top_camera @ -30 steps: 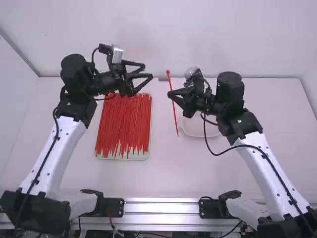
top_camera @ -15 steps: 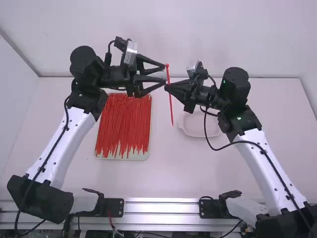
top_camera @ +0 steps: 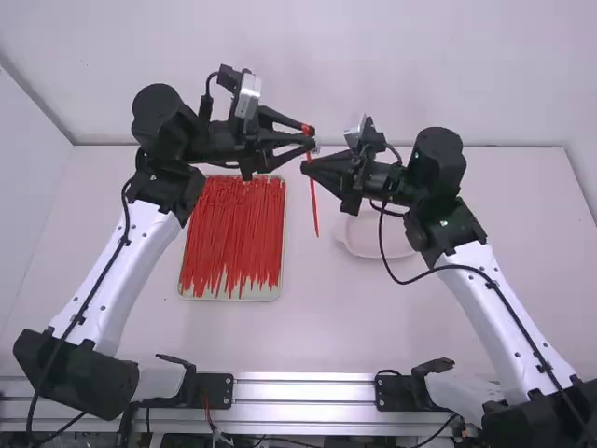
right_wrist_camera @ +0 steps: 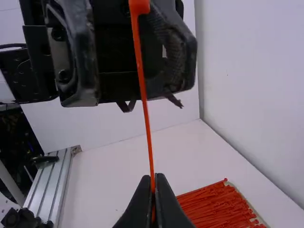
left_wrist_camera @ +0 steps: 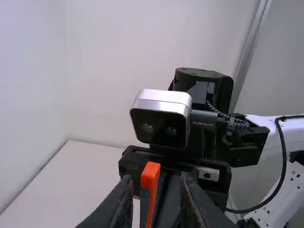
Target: Fasten the cable tie
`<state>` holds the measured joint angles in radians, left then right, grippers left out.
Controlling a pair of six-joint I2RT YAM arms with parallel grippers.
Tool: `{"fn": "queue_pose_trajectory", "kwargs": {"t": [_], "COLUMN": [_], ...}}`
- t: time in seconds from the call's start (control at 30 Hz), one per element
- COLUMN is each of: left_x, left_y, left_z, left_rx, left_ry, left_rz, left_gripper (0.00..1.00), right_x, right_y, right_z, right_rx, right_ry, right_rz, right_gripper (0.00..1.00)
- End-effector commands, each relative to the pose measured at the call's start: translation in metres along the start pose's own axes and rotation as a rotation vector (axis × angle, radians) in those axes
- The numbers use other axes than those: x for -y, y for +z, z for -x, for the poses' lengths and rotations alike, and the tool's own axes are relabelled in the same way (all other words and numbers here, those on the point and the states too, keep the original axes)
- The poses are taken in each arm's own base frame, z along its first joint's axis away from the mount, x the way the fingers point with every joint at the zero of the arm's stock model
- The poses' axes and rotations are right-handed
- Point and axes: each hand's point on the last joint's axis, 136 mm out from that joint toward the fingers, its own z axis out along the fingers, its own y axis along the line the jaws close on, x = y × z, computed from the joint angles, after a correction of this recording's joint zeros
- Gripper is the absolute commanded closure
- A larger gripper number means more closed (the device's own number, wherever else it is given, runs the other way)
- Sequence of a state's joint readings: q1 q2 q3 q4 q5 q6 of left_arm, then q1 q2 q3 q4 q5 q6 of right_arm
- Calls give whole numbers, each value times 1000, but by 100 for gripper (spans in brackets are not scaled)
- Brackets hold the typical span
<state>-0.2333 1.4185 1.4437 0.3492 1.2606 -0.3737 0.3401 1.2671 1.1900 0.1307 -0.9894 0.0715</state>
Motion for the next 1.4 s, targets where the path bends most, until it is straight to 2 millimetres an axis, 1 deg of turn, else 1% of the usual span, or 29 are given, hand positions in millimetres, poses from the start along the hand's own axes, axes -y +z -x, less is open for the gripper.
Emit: {"fn": "queue_pose_trajectory", "kwargs": {"t": [0.0, 0.03, 0.07, 0.13, 0.23, 0.4, 0.47, 0.53, 0.8, 0.97, 1.37], "left_x": [6, 6, 7, 9, 9, 7, 7, 7, 6, 6, 4], "left_y": [2, 2, 3, 4, 4, 3, 3, 3, 2, 1, 0], "left_z": [9, 9, 10, 11, 11, 11, 11, 12, 12, 12, 11], "left_rx": [5, 6, 7, 10, 11, 11, 11, 11, 13, 12, 12], "left_ry": [25, 26, 26, 15, 15, 15, 14, 8, 9, 11, 12], "left_rz": [-17, -17, -21, -28, -26, -21, -21, -20, -16, -15, -10], "left_gripper": [78, 79, 82, 86, 86, 89, 90, 95, 93, 87, 88], "right_x": [-4, -4, -4, -4, -5, -4, -4, -4, -4, -4, -3], "right_y": [0, 0, 0, 0, 0, -1, -1, -1, -1, -1, -1], "right_z": [13, 13, 13, 14, 16, 16, 16, 16, 16, 16, 16], "right_rx": [18, 17, 18, 21, 25, 28, 27, 27, 27, 27, 28], "right_ry": [-27, -27, -27, -32, -39, -43, -42, -42, -43, -43, -43], "right_rz": [15, 16, 15, 16, 16, 15, 15, 15, 15, 14, 7], "right_gripper": [100, 100, 100, 100, 100, 100, 100, 100, 100, 100, 100]}}
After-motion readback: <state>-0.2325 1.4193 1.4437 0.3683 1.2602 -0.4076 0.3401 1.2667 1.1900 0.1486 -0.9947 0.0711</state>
